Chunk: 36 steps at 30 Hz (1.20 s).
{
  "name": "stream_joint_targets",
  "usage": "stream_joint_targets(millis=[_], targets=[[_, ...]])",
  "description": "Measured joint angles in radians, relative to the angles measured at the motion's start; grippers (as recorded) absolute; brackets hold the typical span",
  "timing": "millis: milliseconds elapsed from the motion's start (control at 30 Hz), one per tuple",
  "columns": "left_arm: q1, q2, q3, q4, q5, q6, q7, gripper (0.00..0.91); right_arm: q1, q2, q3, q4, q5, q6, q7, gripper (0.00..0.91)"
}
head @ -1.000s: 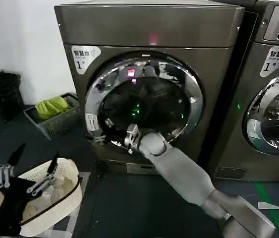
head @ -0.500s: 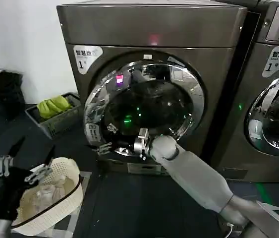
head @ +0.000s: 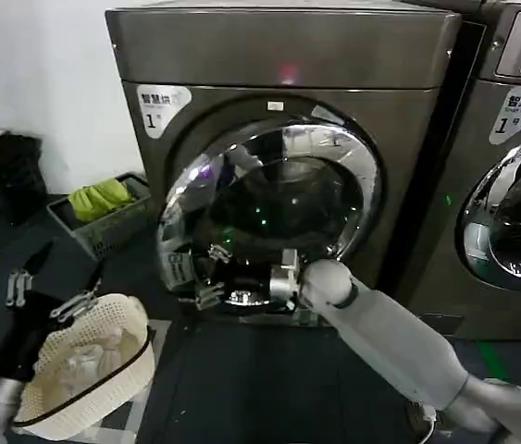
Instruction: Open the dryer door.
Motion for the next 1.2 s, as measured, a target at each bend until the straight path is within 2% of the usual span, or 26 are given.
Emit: stream_joint_targets(millis=[600,1200], targets=[[-0.065,0.091,0.077,0.063,0.023,-0.007,0.006,0.907,-0.077,-0.152,0.067,0.136,0.096,0.038,-0.207,0.907],[-0.155,0.186,0.247,0.068,0.028,-0.01,0.031,0.907,-0.203,-0.329,0.25,0.221,0.139,0.051,-0.233,0.907]])
